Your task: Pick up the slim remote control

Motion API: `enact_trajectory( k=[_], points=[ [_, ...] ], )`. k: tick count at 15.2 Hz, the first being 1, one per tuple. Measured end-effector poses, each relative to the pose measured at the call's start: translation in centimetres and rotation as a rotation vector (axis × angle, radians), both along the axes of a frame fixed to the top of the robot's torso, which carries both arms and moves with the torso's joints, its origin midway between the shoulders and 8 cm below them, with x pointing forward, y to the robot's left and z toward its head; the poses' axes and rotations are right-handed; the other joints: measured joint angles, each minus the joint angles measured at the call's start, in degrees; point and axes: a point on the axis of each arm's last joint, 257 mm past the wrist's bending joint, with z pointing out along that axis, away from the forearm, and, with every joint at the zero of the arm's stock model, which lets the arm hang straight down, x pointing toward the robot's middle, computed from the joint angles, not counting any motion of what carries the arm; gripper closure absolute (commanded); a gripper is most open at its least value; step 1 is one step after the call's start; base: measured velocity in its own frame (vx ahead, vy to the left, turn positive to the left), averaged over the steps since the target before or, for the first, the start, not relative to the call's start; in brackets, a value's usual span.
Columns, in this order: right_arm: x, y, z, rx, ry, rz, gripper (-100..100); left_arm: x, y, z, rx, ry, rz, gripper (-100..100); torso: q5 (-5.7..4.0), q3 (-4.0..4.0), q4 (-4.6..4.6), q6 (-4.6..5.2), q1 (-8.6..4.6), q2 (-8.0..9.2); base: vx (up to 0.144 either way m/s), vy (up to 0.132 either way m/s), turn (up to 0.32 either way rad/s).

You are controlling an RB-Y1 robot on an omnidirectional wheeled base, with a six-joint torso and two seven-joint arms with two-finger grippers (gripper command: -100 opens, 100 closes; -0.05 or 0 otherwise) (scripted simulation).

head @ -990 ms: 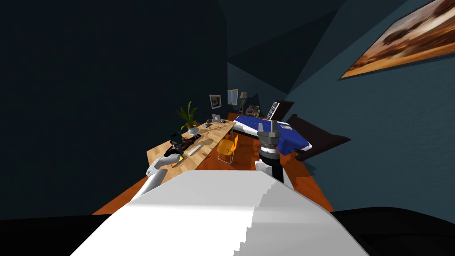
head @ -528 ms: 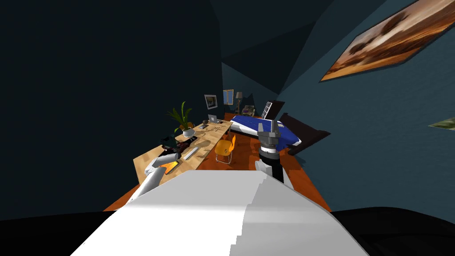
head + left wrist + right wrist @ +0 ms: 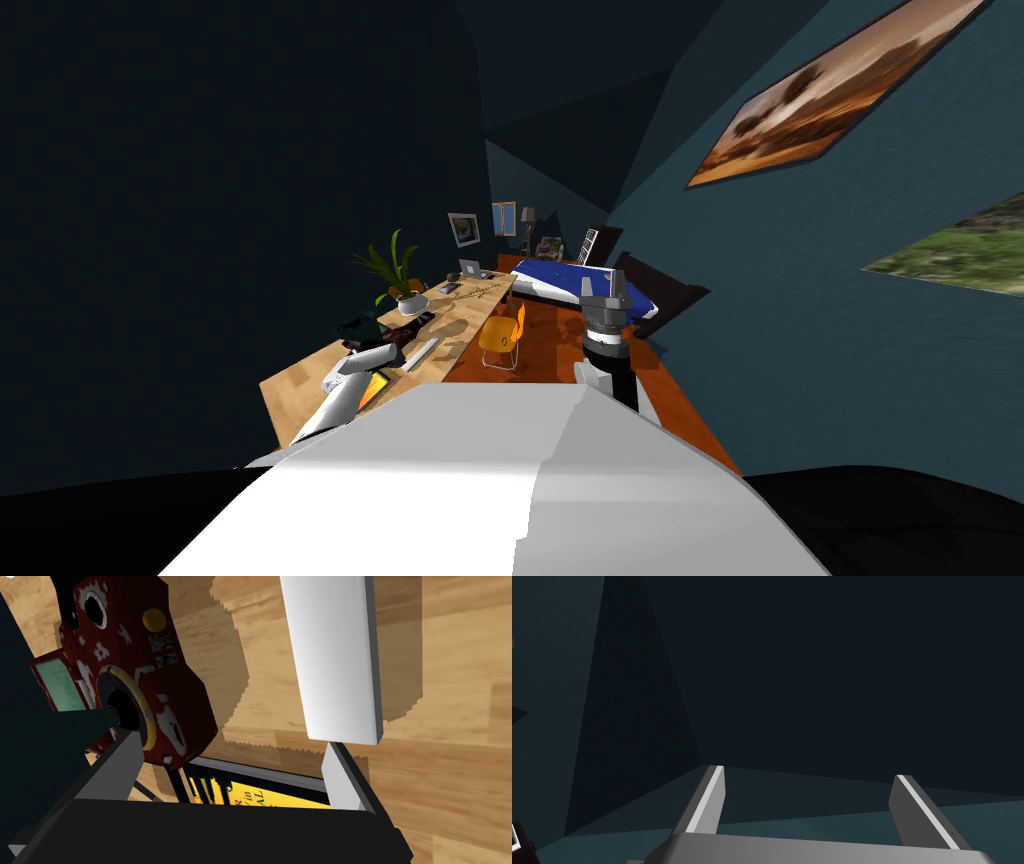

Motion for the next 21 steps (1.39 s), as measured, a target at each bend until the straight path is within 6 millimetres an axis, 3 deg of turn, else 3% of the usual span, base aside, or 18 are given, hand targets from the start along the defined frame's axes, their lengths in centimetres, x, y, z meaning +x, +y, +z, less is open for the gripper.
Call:
enact_trajectory(
  k=[11,21],
  points=[
    [0.0,0.0,0.0,0.0,0.0,0.0,0,-4.6,-1.7,-3.7,-0.226,0.12,0.186,-100,0.01,-0.01,0.0,-0.01,0.04,-0.01,0.019,0.036,-0.13],
    [0.0,0.0,0.0,0.0,0.0,0.0,0,-8.1,-5.3,-6.4,-0.444,0.222,0.34,-100,0.04,-0.01,-0.01,-0.03,0.18,-0.03,0.022,0.066,-0.114]
  ],
)
